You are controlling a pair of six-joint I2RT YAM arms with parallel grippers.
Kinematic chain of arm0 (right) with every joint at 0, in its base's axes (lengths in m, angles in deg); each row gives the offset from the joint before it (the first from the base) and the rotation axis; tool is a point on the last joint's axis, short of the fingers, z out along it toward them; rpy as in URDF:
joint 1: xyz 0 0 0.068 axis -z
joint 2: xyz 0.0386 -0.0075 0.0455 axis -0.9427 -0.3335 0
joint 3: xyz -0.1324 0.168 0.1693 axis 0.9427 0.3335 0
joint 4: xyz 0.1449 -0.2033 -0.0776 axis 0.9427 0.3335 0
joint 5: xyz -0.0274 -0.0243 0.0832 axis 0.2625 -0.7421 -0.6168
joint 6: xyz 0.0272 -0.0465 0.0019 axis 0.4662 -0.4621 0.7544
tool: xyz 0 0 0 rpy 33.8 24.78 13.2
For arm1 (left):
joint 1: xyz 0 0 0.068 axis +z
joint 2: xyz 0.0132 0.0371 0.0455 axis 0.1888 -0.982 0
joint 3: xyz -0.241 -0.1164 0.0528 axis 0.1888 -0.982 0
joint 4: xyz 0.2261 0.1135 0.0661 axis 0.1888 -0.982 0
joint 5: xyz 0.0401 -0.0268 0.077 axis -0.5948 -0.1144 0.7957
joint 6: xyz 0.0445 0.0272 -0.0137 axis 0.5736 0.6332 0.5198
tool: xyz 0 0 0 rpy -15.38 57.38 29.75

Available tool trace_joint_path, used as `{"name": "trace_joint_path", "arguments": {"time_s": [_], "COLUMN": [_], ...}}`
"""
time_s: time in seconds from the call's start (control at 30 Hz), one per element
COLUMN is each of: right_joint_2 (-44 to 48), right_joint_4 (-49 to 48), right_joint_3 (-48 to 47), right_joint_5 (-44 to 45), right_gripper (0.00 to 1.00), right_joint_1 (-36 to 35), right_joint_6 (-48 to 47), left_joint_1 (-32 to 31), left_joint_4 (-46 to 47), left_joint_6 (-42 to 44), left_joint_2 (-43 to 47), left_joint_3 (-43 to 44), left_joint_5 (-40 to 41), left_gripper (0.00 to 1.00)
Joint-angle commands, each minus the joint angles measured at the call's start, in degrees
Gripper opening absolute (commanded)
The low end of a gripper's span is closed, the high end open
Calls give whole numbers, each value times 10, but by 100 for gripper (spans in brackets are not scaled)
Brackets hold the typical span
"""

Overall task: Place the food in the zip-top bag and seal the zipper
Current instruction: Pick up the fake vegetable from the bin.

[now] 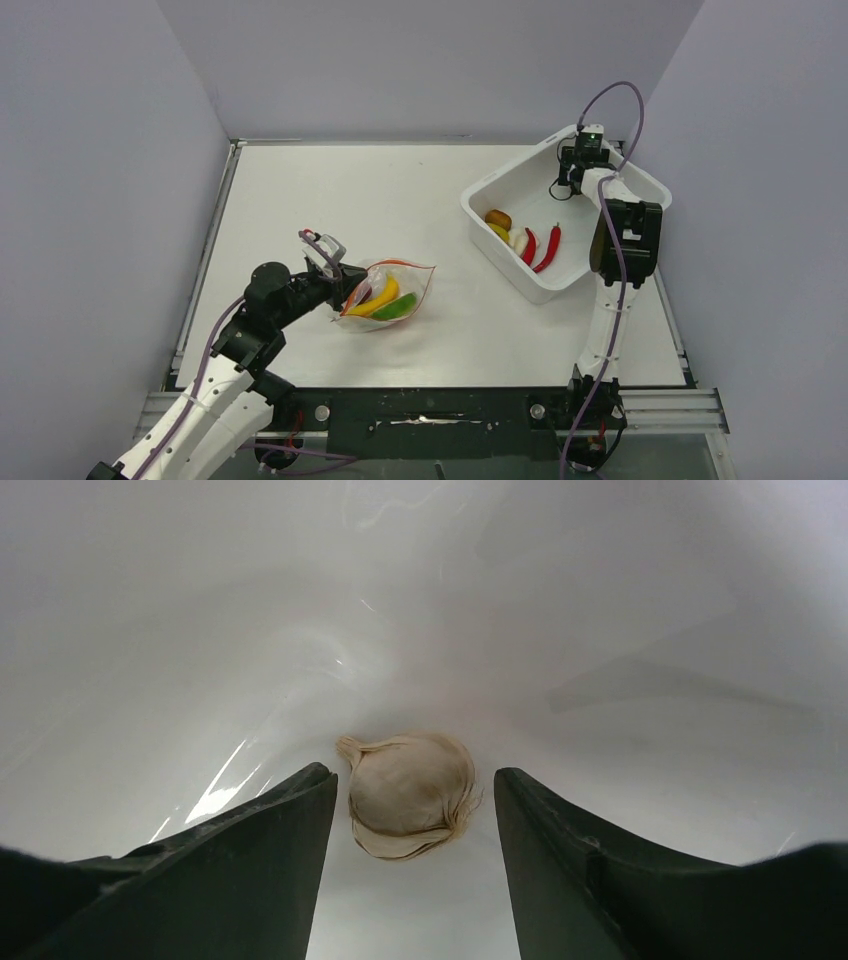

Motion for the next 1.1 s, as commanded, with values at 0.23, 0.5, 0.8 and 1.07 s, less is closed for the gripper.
{"name": "trace_joint_path", "arguments": {"time_s": [0.23,0.5,0.8,1.07], "right_joint_2": [2,53,135,228], "right_joint_4": [-19,-45,-61,-57], "right_joint_3": [-26,48,138,191], "right_joint_5": [7,-7,-14,0], "right_gripper": [50,40,37,36], "right_joint_1": [4,4,-12,-45], "right_joint_6": [-12,-10,7,8], "left_joint_1": [0,0,0,1], "left_joint_4": [19,16,19,22], "left_joint_6": [16,19,22,15], "left_joint_2": [15,20,30,34], "left_joint_3": [4,3,0,3], "left_joint_5": [7,6,0,10], "left_gripper": [0,0,0,0]}}
